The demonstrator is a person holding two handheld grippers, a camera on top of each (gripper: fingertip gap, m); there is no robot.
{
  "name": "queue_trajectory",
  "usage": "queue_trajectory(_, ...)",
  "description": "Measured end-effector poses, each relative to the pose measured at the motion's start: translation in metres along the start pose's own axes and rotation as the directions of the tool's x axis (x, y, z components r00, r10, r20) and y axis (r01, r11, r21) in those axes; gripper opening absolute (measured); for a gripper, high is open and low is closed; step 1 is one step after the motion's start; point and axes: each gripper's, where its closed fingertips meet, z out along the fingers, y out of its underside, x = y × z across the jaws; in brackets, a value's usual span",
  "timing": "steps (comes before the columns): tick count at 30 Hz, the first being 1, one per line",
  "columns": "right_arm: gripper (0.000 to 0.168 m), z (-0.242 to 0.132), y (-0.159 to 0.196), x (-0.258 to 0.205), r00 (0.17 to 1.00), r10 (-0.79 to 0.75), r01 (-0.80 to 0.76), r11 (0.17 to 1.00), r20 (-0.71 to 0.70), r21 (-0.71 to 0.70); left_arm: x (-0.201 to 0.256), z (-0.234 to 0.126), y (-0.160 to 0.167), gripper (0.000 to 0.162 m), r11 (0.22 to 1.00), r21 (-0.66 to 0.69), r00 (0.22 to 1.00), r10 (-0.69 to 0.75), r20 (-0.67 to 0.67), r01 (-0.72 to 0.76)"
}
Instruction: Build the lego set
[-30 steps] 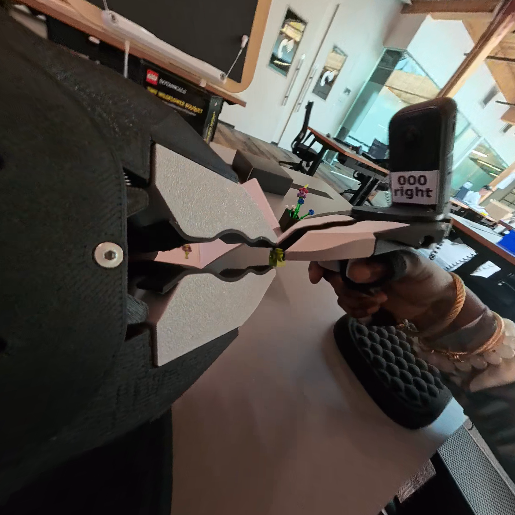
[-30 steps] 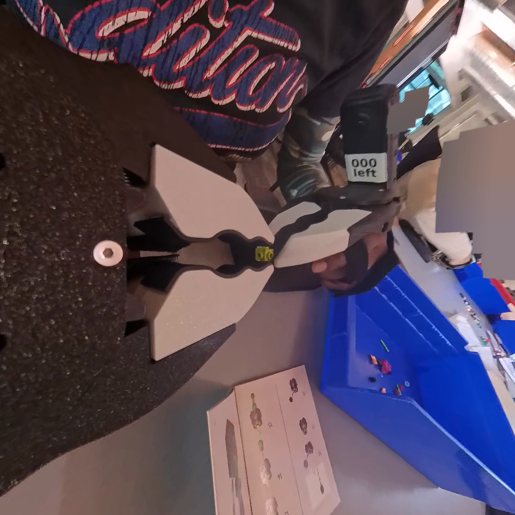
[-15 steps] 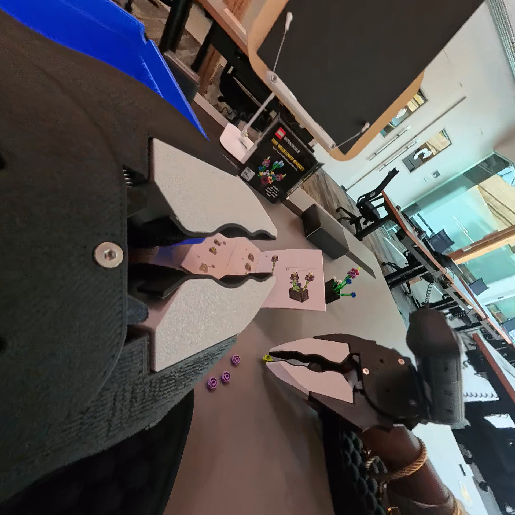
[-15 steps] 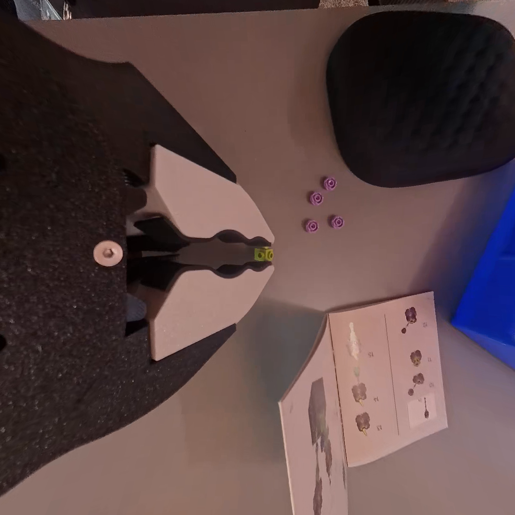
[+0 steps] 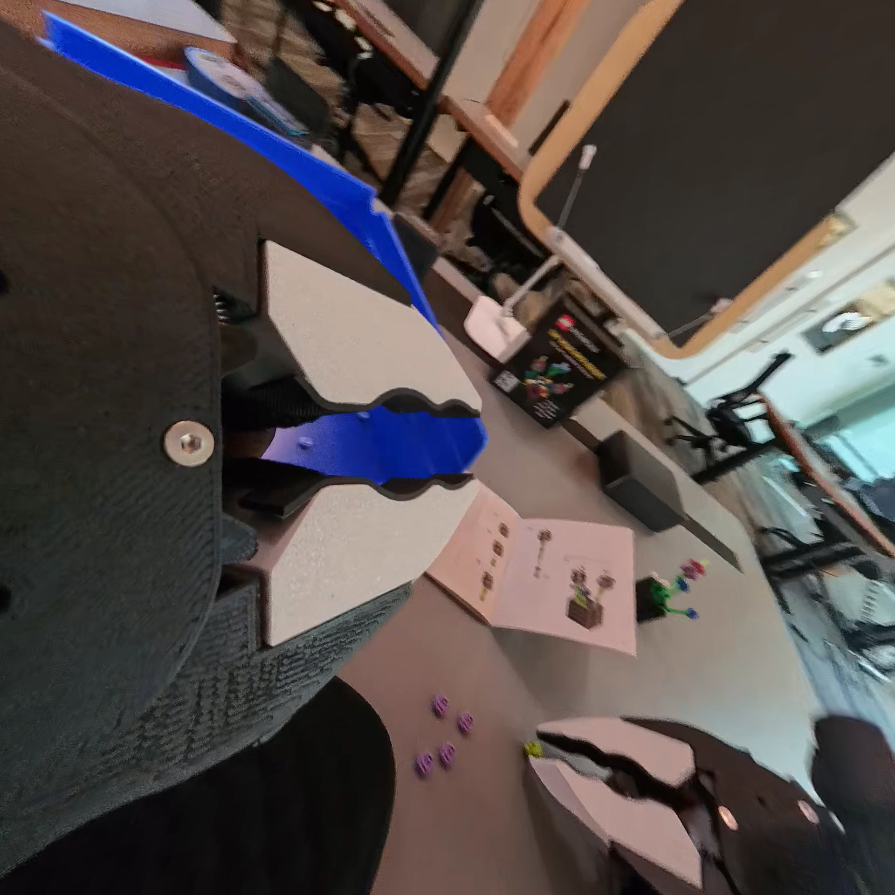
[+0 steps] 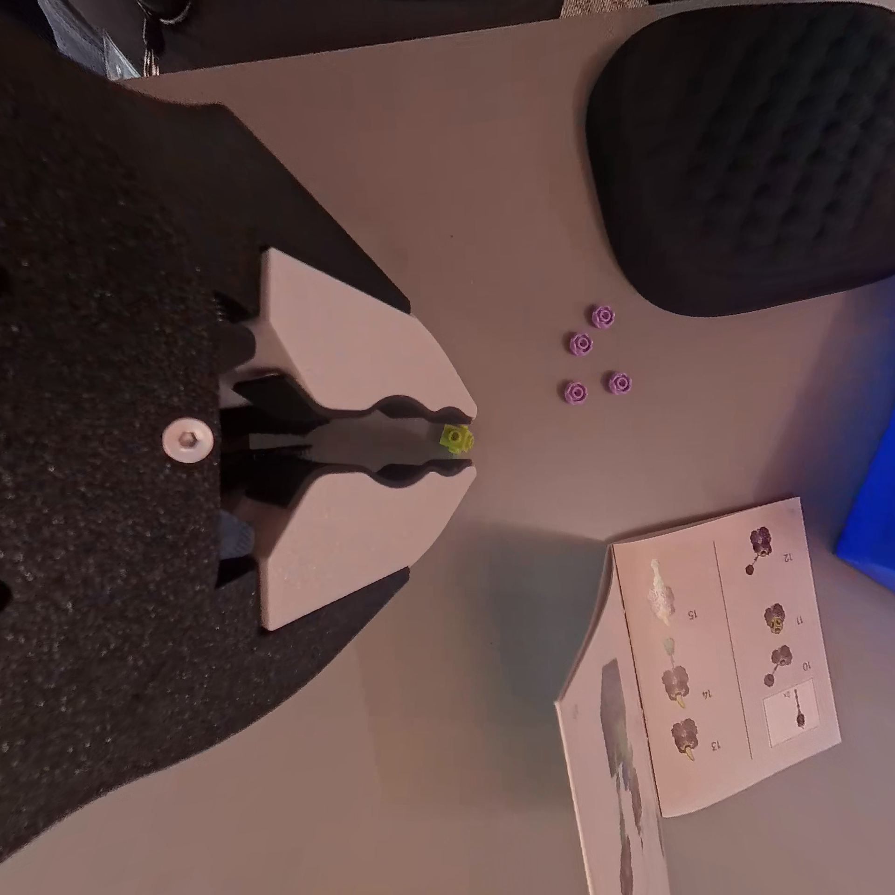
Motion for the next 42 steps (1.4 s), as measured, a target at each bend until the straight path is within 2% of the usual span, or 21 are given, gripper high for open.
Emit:
queue_trajectory(3, 0.018, 0.000, 0.001, -0.001, 1.000, -0.003, 0.003, 1.000, 0.007, -0.005, -0.019, -0.002, 0.019, 0.022, 0.985, -0.144, 0.995, -0.100, -0.017, 0.096)
queue_trajectory(6, 0.027, -0.003, -0.005, -0.002, 0.999, 0.009, -0.011, 0.999, 0.036, 0.050, -0.043, -0.005, 0.030, 0.023, 0.943, -0.285, 0.981, -0.191, -0.029, 0.175)
queue_trajectory(10, 0.033, -0.018, -0.024, -0.005, 0.990, 0.035, -0.063, 0.975, 0.134, 0.213, -0.061, 0.003, 0.030, 0.025, 0.892, -0.419, 0.951, -0.261, -0.167, 0.172)
queue_trajectory(12, 0.033, -0.031, -0.037, -0.005, 0.983, 0.029, -0.088, 0.940, 0.179, 0.329, -0.071, 0.019, 0.043, 0.025, 0.858, -0.489, 0.932, -0.293, -0.214, 0.158)
queue_trajectory(15, 0.033, -0.049, -0.052, 0.003, 0.977, 0.037, -0.136, 0.865, 0.208, 0.482, -0.095, 0.051, 0.096, 0.025, 0.762, -0.635, 0.937, -0.303, -0.177, 0.126)
queue_trajectory(19, 0.032, -0.064, -0.055, 0.012, 0.971, 0.079, -0.196, 0.800, 0.225, 0.567, -0.111, 0.077, 0.166, 0.024, 0.592, -0.788, 0.930, -0.361, -0.068, 0.172)
queue_trajectory(21, 0.031, -0.067, -0.055, 0.013, 0.974, 0.075, -0.190, 0.791, 0.216, 0.582, -0.106, 0.085, 0.183, 0.023, 0.544, -0.815, 0.909, -0.414, -0.052, 0.201)
queue_trajectory(25, 0.031, -0.069, -0.055, 0.012, 0.974, 0.067, -0.186, 0.786, 0.217, 0.589, -0.096, 0.099, 0.189, 0.023, 0.508, -0.806, 0.843, -0.537, -0.021, 0.303)
queue_trajectory(29, 0.031, -0.071, -0.055, 0.012, 0.975, 0.063, -0.180, 0.779, 0.212, 0.600, -0.097, 0.098, 0.207, 0.021, 0.444, -0.834, 0.828, -0.560, 0.027, 0.328)
queue_trajectory(35, 0.031, -0.073, -0.055, 0.015, 0.973, 0.078, -0.197, 0.768, 0.217, 0.610, -0.098, 0.100, 0.212, 0.017, 0.436, -0.820, 0.807, -0.589, 0.053, 0.372)
queue_trajectory(42, 0.031, -0.072, -0.054, 0.016, 0.972, 0.089, -0.204, 0.771, 0.216, 0.604, -0.095, 0.104, 0.213, 0.013, 0.400, -0.806, 0.742, -0.666, 0.071, 0.436)
